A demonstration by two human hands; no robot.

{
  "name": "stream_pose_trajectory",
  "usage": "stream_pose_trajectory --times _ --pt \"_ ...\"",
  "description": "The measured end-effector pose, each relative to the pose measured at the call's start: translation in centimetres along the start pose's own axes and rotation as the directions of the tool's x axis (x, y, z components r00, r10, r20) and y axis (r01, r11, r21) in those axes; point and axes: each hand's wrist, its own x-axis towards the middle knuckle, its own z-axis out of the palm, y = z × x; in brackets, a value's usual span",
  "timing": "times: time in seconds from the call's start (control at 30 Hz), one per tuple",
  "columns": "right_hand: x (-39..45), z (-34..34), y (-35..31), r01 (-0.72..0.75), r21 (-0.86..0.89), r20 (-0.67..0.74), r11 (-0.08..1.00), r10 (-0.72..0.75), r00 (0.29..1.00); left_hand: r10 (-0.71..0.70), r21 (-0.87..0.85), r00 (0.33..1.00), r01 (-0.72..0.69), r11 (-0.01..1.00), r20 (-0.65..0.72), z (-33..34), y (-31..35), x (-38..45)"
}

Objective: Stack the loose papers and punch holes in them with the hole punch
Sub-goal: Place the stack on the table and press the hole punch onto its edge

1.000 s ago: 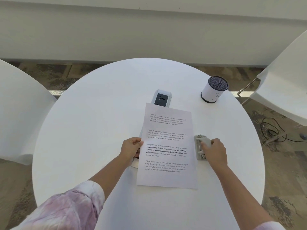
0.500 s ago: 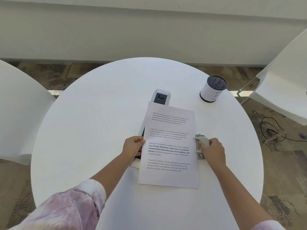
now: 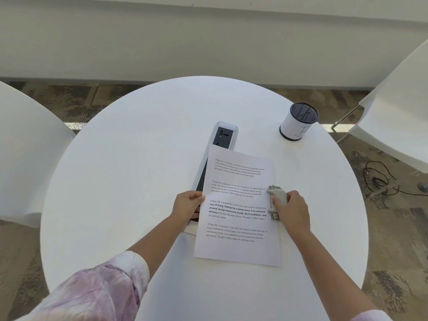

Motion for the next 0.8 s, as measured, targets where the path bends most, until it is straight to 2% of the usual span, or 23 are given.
stream_pose_trajectory --times 0.17,0.33,0.47,0.67,0.8 --pt "0.3 -0.4 0.2 -0.025 0.030 0.029 0.999 0.024 0.999 0.006 0.015 1.000 -0.006 1.000 0.009 -0.1 0.1 0.0" --pt "1.6 -1.3 -0.3 -0.002 0.019 -0.077 1.000 0.004 0.997 0.006 0.065 0.999 -0.009 0.998 0.041 -0.5 1.0 0.0" --pt "3.4 -0.7 -1.3 0.054 0.081 -0.042 0.995 -0.050 0.998 -0.025 0.070 0.998 0.022 0.997 0.049 -0.5 0.9 0.0" --pt "4.9 1.1 -1.8 0.130 0.078 0.036 0.988 -0.133 0.990 -0.011 0.061 1.000 0.009 0.998 0.027 -0.2 0.6 0.2" --pt "4.9 2.0 -1.9 0.144 0.048 0.009 0.988 -0.145 0.989 -0.016 0.062 0.999 0.014 0.998 0.035 -0.3 0.6 0.4"
